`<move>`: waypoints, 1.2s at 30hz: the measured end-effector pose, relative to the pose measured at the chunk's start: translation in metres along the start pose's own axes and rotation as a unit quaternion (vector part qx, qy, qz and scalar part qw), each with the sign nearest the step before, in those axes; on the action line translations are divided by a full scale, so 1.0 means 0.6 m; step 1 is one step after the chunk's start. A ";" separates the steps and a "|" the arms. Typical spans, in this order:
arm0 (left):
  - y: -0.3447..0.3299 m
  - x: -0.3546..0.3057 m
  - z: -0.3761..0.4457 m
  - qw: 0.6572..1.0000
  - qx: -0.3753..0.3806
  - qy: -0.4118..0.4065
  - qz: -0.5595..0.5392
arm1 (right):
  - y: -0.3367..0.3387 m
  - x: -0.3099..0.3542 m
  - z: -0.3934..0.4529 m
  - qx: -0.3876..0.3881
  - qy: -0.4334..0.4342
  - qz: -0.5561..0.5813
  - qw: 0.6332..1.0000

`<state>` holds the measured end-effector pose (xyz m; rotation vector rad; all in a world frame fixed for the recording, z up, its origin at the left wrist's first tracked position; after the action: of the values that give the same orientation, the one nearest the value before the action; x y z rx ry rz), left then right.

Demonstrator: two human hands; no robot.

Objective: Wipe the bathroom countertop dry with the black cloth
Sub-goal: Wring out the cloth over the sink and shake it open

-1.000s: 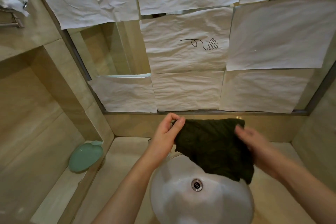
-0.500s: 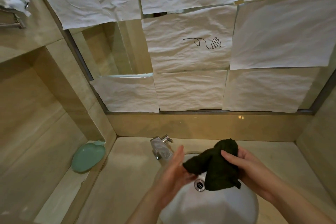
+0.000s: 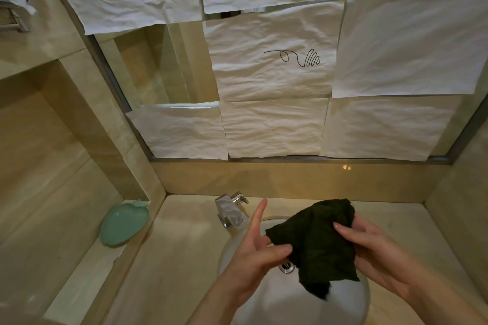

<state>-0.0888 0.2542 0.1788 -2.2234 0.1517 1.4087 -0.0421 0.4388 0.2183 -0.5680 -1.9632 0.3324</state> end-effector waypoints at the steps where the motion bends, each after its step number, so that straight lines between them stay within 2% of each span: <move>1: 0.002 -0.008 0.000 1.000 -0.014 -0.008 0.001 | 0.003 0.001 -0.001 -0.001 0.000 -0.012 1.000; 6: 0.034 -0.041 0.008 0.993 -0.112 -0.011 -0.031 | 0.021 0.010 -0.005 -0.041 0.028 -0.208 0.977; 8: 0.041 -0.043 0.011 0.994 -0.104 0.015 0.034 | 0.026 0.012 -0.004 -0.071 0.053 -0.270 0.959; 10: 0.043 -0.037 0.010 0.990 -0.062 0.046 0.118 | 0.029 0.012 -0.002 -0.106 0.075 -0.304 0.944; 12: 0.048 -0.037 0.008 0.971 -0.064 0.050 0.224 | 0.034 0.012 -0.001 -0.135 0.094 -0.323 0.932; 14: 0.048 -0.047 0.005 0.945 -0.094 0.021 0.313 | 0.034 0.016 -0.001 -0.121 0.110 -0.334 0.928; 16: 0.043 -0.058 0.006 0.932 -0.106 -0.015 0.346 | 0.030 0.021 -0.002 -0.089 0.118 -0.370 0.917; 19: 0.044 -0.068 0.014 0.908 -0.103 -0.061 0.401 | 0.036 0.036 0.006 -0.077 0.151 -0.487 0.857; 23: 0.037 -0.075 0.028 0.880 -0.078 -0.096 0.459 | 0.039 0.069 0.021 -0.111 0.223 -0.651 0.717; 24: 0.034 -0.077 0.030 0.881 -0.071 -0.098 0.458 | 0.037 0.079 0.025 -0.111 0.251 -0.657 0.702; 25: 0.035 -0.079 0.032 0.883 -0.066 -0.097 0.454 | 0.034 0.086 0.029 -0.099 0.272 -0.639 0.712; 28: 0.033 -0.093 0.028 0.900 -0.029 -0.091 0.425 | 0.017 0.095 0.031 -0.023 0.254 -0.486 0.836; 30: 0.029 -0.100 0.019 0.926 0.022 -0.067 0.372 | 0.002 0.098 0.031 0.015 0.226 -0.420 0.879; 31: 0.024 -0.100 0.013 0.935 0.056 -0.043 0.348 | -0.006 0.100 0.032 0.026 0.217 -0.416 0.883; 33: 0.007 -0.091 0.004 0.932 0.110 -0.021 0.344 | -0.029 0.104 0.035 0.057 0.203 -0.435 0.875; 36: -0.024 -0.061 0.005 0.940 0.119 -0.020 0.318 | -0.071 0.097 0.046 0.126 0.173 -0.505 0.836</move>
<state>-0.1032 0.2622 0.2147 -2.0189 1.0471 1.6376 -0.0987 0.4333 0.2706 0.5751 -1.5697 -0.1811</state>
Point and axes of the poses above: each hand's wrist, its own z-axis towards the middle knuckle, its own y-axis out of the back of the hand, x = y × z, the point moved 6 cm from there along z, towards the middle knuckle, and after that the axes turned 8 degrees about -x, right-handed, at the moved point
